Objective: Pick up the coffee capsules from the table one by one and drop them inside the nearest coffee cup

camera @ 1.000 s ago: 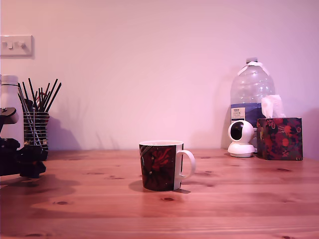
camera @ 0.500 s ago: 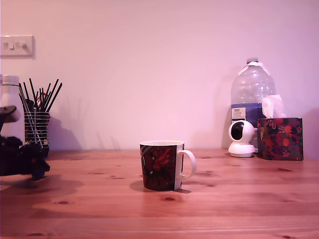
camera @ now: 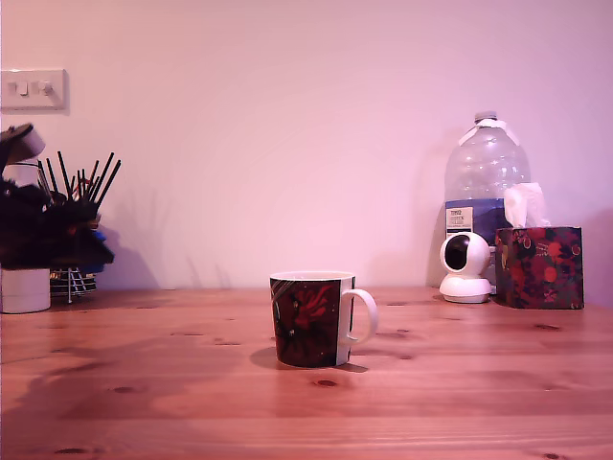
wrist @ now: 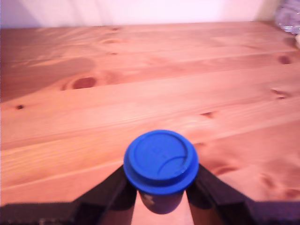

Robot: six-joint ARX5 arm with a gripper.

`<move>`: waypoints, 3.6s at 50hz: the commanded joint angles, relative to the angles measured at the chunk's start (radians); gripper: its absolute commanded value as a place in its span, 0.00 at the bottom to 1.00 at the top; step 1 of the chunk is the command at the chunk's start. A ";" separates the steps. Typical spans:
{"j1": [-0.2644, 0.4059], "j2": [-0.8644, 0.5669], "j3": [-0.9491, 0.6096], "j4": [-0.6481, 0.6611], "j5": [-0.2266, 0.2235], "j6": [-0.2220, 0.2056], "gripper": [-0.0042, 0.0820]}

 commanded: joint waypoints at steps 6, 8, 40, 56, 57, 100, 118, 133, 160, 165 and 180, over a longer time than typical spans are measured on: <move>-0.026 -0.090 0.000 -0.073 0.031 0.032 0.30; -0.031 -0.108 0.000 -0.091 0.034 0.036 0.30; -0.216 -0.251 -0.002 -0.338 0.011 0.117 0.30; -0.336 -0.300 -0.002 -0.391 -0.016 0.128 0.30; -0.342 -0.304 -0.002 -0.395 -0.018 0.127 0.30; -0.476 -0.325 0.028 -0.535 -0.030 0.101 0.30; -0.528 -0.321 0.187 -0.752 -0.102 0.114 0.30; -0.535 -0.305 0.252 -0.815 -0.145 0.113 0.30; -0.555 -0.059 0.492 -0.966 -0.145 0.129 0.30; -0.571 -0.014 0.548 -0.995 -0.146 0.129 0.30; -0.600 0.132 0.682 -1.070 -0.178 0.152 0.30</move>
